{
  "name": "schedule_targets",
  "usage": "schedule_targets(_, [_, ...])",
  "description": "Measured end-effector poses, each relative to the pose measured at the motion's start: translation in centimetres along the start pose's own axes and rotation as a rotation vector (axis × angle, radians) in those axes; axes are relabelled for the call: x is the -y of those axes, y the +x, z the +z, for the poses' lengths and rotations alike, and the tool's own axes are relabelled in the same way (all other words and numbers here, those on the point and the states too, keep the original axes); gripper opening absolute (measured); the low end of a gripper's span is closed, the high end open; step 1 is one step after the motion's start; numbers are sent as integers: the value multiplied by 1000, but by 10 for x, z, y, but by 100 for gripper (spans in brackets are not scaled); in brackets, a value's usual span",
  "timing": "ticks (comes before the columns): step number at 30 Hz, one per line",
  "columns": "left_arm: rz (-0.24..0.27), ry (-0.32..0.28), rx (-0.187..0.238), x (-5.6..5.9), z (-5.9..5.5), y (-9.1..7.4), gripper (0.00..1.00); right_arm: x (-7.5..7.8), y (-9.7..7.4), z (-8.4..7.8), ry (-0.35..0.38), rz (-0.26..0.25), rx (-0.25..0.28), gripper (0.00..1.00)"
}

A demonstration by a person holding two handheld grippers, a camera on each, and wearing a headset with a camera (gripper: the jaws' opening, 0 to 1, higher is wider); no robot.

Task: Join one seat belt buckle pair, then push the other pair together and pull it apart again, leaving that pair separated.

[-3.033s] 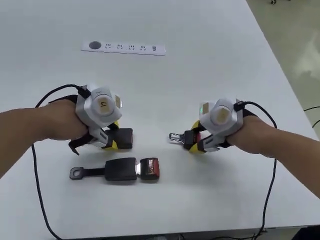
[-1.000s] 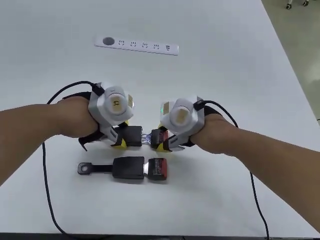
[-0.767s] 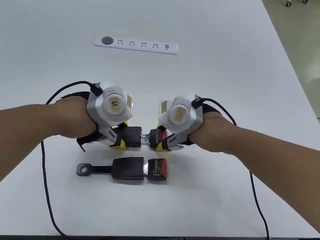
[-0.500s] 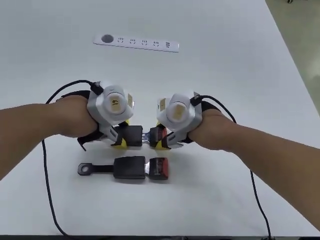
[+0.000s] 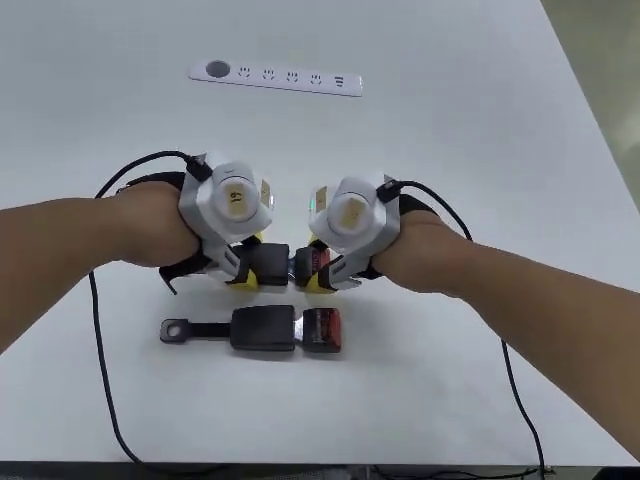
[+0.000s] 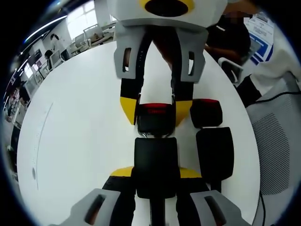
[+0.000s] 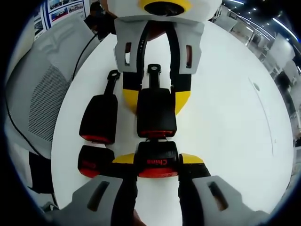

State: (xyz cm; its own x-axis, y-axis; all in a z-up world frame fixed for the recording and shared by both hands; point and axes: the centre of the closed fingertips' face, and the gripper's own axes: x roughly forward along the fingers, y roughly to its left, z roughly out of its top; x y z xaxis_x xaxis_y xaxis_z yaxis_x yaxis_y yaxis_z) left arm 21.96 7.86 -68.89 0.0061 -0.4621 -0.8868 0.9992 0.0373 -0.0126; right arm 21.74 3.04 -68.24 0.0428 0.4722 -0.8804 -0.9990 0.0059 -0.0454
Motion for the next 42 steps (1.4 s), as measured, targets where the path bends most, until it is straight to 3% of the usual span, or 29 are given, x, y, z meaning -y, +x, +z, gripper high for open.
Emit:
schedule_targets(5, [-1, -1, 2, 1, 2, 0, 33, -2, -1, -2, -8, 2, 1, 31])
schedule_targets(10, [0, -4, -1, 1, 2, 0, 33, -2, -7, -18, -6, -5, -25, 31])
schedule_targets(17, [-3, 0, -3, 1, 1, 1, 33, -5, -11, -24, -3, -8, 7, 32])
schedule_targets(20, [-4, 0, -2, 1, 1, 1, 33, -4, -14, -33, 7, -8, 1, 32])
schedule_targets(31, [1, -8, -13, 1, 1, 1, 33, -4, -45, -98, 63, -34, -56, 33])
schedule_targets(35, [4, -13, -13, 1, 1, 0, 34, -9, -52, -110, 91, -28, -57, 33])
schedule_targets(38, [5, -14, -9, 3, 3, 0, 34, -4, -55, -117, 103, -24, -63, 33])
schedule_targets(42, [4, -11, -13, 3, 3, 0, 34, -5, -54, -115, 108, -21, -66, 34])
